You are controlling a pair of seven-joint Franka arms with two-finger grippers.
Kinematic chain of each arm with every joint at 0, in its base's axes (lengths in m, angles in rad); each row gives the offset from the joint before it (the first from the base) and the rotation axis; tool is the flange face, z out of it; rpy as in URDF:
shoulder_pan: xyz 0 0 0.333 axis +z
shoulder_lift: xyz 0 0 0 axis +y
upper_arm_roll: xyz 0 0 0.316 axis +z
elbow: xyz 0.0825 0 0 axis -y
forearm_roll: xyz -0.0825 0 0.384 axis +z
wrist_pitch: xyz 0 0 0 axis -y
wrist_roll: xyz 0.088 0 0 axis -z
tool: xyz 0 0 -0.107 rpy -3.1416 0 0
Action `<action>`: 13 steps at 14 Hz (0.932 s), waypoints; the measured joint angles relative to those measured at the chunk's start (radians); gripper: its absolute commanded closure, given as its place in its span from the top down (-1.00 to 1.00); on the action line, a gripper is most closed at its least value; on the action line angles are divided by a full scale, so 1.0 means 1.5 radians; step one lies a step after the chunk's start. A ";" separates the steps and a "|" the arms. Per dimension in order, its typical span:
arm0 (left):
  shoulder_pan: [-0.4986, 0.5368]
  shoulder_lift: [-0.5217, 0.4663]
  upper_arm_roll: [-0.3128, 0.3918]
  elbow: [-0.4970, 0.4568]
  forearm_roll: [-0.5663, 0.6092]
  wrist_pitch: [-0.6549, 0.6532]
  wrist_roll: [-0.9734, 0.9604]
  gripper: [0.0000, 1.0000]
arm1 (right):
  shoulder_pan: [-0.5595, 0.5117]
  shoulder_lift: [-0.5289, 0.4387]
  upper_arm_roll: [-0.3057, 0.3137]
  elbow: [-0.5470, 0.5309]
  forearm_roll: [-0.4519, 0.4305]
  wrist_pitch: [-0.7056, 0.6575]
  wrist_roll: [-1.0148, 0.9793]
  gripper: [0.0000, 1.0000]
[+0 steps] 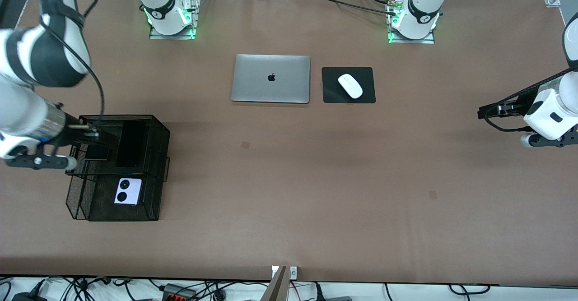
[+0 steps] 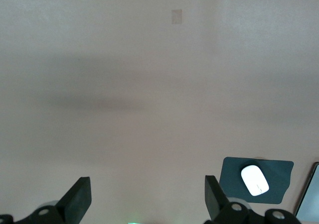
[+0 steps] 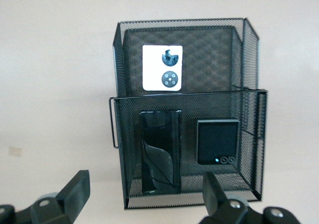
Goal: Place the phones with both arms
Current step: 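Open the right gripper and lift it out of the basket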
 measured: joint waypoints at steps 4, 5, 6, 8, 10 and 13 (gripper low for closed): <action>0.000 0.000 0.000 -0.001 -0.008 -0.001 -0.001 1.00 | -0.008 -0.001 -0.006 0.070 0.000 -0.103 -0.001 1.00; 0.000 0.000 0.000 -0.001 -0.008 -0.001 -0.002 1.00 | -0.012 -0.001 -0.006 0.081 0.000 -0.108 -0.003 1.00; 0.000 0.000 0.000 -0.001 -0.008 -0.001 -0.002 1.00 | -0.015 -0.001 -0.006 0.088 0.000 -0.109 -0.008 1.00; 0.000 0.000 0.000 -0.001 -0.008 -0.001 -0.002 1.00 | -0.021 -0.001 -0.005 0.095 0.001 -0.110 -0.024 1.00; 0.001 0.000 0.000 -0.001 -0.008 -0.001 -0.002 1.00 | -0.047 -0.005 0.000 0.100 0.021 -0.109 -0.033 1.00; 0.001 0.000 0.000 -0.001 -0.008 -0.002 -0.002 1.00 | -0.076 -0.009 0.002 0.104 0.033 -0.109 -0.056 1.00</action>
